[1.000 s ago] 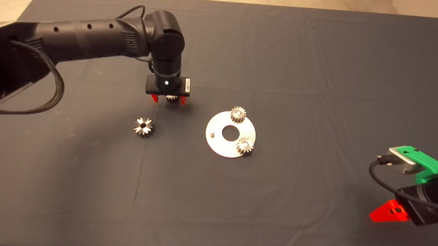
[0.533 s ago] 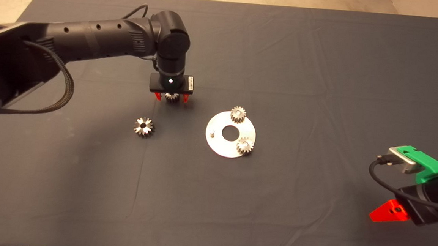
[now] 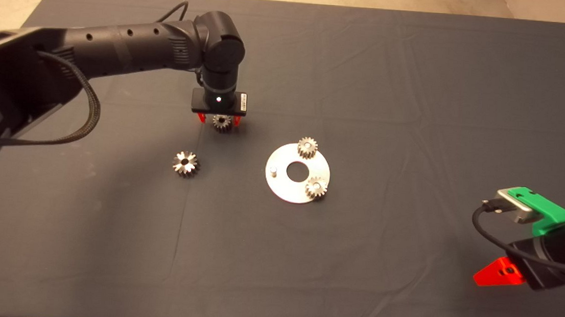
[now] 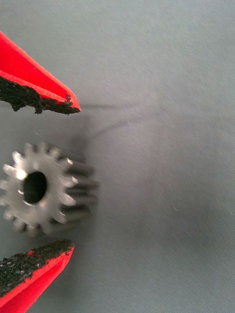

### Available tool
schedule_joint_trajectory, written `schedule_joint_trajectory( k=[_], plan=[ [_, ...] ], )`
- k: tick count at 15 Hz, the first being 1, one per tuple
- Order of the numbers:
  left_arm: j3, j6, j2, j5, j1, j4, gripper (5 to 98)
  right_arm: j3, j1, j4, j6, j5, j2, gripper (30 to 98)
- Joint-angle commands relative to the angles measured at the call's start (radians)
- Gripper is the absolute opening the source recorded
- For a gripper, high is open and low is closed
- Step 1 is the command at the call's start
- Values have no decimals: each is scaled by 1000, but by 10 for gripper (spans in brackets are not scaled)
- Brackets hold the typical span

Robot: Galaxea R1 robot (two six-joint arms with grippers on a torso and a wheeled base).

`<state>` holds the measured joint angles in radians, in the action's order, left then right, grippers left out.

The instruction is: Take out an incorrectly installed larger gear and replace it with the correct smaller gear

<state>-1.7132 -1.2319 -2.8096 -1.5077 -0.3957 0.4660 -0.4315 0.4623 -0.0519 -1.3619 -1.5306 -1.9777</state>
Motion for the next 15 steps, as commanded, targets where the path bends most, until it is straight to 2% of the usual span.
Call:
schedule_joint_trajectory(
  k=[1, 9, 13, 15],
  plan=[
    [-14, 8, -5, -3, 12, 25, 643, -2, 10, -5, -4, -127, -7, 877],
    [-21, 8, -8, -5, 20, 25, 612, -3, 10, -5, -5, -127, -7, 877],
    [-21, 8, -18, -9, 20, 25, 518, -2, 10, -5, -5, -127, -7, 877],
    [-25, 9, -18, -14, 20, 25, 515, -2, 10, -5, -5, -127, -7, 877]
  ],
)
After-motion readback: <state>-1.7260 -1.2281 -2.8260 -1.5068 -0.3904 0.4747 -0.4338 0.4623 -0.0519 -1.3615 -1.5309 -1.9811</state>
